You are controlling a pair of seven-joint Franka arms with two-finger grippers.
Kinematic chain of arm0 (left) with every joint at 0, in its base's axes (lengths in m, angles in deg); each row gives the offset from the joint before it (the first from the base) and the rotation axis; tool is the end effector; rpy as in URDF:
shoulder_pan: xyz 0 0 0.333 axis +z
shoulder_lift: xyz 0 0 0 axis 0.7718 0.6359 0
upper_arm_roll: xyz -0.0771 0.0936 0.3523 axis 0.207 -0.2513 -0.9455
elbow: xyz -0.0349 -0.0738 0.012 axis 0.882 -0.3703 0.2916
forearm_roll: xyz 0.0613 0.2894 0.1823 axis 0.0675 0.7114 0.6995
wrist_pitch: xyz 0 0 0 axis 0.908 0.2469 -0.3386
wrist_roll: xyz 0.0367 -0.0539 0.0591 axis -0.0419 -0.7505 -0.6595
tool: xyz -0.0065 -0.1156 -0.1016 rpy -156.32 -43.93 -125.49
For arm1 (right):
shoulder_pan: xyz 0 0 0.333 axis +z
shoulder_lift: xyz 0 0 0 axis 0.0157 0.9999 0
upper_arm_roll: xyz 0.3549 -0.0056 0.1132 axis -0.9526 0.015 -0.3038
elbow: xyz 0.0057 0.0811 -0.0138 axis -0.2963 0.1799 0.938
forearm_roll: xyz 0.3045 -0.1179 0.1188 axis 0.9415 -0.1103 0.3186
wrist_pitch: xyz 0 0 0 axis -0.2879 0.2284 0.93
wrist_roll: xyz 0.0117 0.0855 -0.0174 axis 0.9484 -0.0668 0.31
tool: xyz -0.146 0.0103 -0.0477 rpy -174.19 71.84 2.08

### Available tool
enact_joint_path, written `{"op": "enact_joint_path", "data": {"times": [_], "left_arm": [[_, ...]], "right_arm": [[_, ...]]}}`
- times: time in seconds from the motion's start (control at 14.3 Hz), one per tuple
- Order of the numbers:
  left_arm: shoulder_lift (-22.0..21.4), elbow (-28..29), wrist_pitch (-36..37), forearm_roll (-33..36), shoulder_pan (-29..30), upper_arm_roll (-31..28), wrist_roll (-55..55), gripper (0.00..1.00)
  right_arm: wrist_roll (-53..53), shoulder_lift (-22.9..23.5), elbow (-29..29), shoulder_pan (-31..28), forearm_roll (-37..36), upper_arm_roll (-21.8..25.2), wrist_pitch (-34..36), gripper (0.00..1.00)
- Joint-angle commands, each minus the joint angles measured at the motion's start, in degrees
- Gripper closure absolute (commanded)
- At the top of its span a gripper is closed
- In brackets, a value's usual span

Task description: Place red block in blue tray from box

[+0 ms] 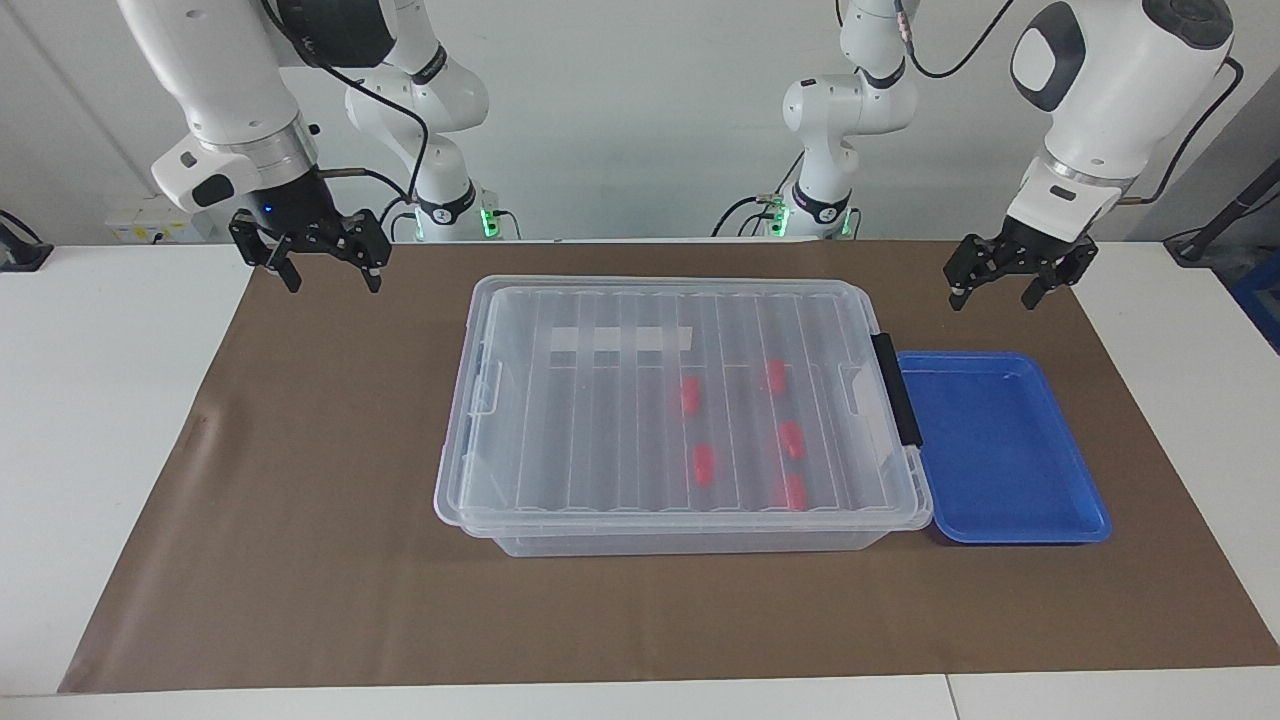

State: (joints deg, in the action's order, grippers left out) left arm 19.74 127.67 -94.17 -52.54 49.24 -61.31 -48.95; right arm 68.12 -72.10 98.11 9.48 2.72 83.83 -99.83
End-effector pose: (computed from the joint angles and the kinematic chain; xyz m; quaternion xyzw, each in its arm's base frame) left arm 0.5264 -0.0327 0.6144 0.9989 -0.0345 0.0311 0.0026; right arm 0.5231 0.0423 0.6249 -0.9988 0.0290 -0.0392 0.0031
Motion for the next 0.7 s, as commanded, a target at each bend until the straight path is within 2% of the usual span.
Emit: {"op": "enact_joint_path", "data": {"times": [0.0,0.35,0.63], "left_arm": [[-0.74,1.37,-1.36,1.05,-0.57,-0.32,-0.89,0.0],[-0.74,1.37,-1.36,1.05,-0.57,-0.23,-0.89,0.0],[-0.74,1.28,-1.36,0.96,-0.13,-0.32,-0.89,0.0]], "right_arm": [[-2.73,0.14,5.26,2.39,1.1,-0.49,-6.78,0.0],[-2.29,3.04,12.29,4.33,1.37,-0.58,-17.85,0.0],[-0.55,6.46,12.92,5.21,1.37,-0.58,-21.12,0.0]]}}
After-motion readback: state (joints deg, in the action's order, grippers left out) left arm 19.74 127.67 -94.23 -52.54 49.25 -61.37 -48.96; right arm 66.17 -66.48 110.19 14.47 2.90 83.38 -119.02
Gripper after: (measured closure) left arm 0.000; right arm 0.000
